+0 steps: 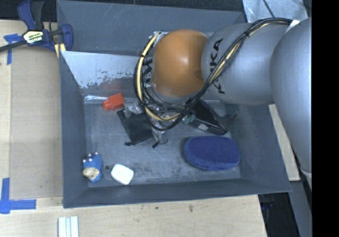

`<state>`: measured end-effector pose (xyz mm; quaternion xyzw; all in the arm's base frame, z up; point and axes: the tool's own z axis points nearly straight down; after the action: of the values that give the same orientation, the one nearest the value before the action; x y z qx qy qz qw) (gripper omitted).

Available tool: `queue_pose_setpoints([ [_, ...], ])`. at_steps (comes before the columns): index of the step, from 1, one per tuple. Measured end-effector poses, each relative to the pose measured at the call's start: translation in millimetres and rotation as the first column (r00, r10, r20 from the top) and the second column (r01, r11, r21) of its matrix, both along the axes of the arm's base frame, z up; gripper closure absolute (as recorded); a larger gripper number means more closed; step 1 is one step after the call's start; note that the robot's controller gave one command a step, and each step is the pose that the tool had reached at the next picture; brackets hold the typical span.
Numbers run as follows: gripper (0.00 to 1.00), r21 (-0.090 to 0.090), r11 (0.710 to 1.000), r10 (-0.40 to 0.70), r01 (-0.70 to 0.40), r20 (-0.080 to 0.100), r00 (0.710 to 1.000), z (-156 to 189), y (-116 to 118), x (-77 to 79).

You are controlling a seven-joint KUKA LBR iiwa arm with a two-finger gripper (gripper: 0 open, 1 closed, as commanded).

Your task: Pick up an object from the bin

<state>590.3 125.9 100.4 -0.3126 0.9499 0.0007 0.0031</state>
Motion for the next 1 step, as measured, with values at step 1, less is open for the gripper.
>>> queue_pose_setpoints([
  [1,0.0,-0.003,0.995,0.097,-0.097,-0.005,0.995,-30.9,-32.9,8.2],
])
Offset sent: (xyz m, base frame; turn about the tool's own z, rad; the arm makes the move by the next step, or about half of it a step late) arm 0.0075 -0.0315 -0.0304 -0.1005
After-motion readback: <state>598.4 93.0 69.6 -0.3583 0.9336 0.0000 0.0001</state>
